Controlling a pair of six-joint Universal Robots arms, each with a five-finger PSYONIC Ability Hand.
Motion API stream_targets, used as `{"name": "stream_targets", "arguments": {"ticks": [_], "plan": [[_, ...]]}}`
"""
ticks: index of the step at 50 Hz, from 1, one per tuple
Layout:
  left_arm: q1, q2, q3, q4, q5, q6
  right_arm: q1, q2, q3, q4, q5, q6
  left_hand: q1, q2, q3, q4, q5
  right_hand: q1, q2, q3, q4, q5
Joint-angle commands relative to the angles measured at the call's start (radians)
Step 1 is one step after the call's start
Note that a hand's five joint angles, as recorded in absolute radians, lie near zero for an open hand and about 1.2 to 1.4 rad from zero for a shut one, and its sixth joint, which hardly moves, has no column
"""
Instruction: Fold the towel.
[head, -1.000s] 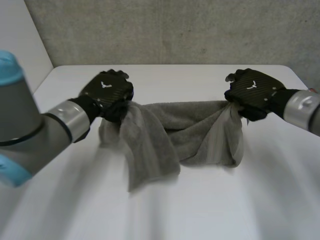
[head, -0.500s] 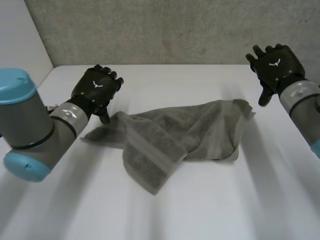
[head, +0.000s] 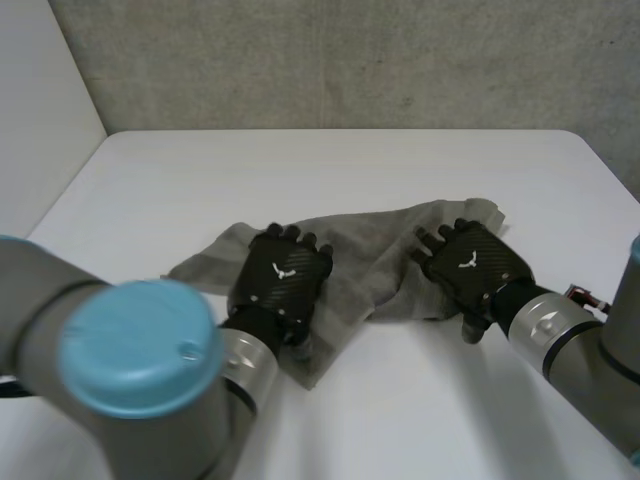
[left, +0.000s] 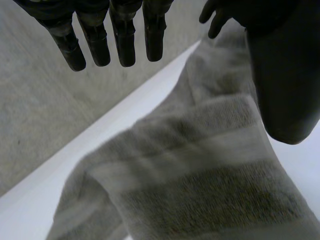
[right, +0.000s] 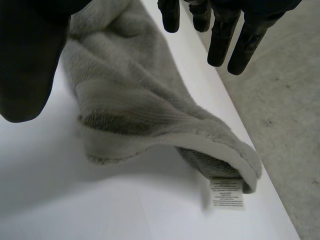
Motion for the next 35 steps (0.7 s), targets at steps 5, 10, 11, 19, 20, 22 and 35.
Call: {"name": "stream_targets", "arguments": {"ticks": [5, 10, 11, 19, 20, 22, 35], "plan": [[-0.055, -0.19, 0.108, 0.092, -0.089, 0.002, -0.005, 0.147, -0.008, -0.189, 0.01, -0.11, -0.047, -0.002, -0.042, -0.051, 0.008, -0.011, 0.003, -0.033, -0.058, -0.059], [-0.068, -0.23, 0.132, 0.135, -0.089, 0.005, 0.0, 0.192, -0.03, -0.223, 0.018, -0.111, -0.041, 0.004, -0.042, -0.051, 0.014, 0.057, 0.071, -0.033, -0.058, -0.059], [-0.072, -0.244, 0.138, 0.149, -0.088, 0.006, 0.003, 0.214, -0.045, -0.229, 0.028, -0.11, -0.029, 0.016, -0.042, -0.051, 0.025, 0.074, 0.089, -0.033, -0.058, -0.059], [-0.075, -0.35, 0.183, 0.172, -0.093, 0.015, 0.007, 0.32, -0.126, -0.222, 0.11, -0.113, 0.053, 0.098, -0.042, -0.051, 0.108, 0.209, 0.223, -0.033, -0.058, 0.074], [-0.075, -0.362, 0.191, 0.172, -0.09, 0.02, 0.007, 0.325, -0.137, -0.22, 0.113, -0.113, 0.146, 0.191, -0.042, -0.051, 0.201, 0.279, 0.294, -0.033, -0.058, 0.145], [-0.074, -0.371, 0.195, 0.174, -0.089, 0.025, 0.006, 0.325, -0.146, -0.219, 0.113, -0.113, 0.281, 0.326, -0.042, -0.051, 0.335, 0.431, 0.445, -0.033, -0.058, 0.297], [0.09, -0.146, 0.175, 0.155, -0.065, 0.069, -0.052, 0.179, -0.234, -0.056, 0.036, -0.099, 1.042, 1.087, -0.042, -0.051, 1.097, 1.298, 1.312, -0.033, -0.058, 1.163]]}}
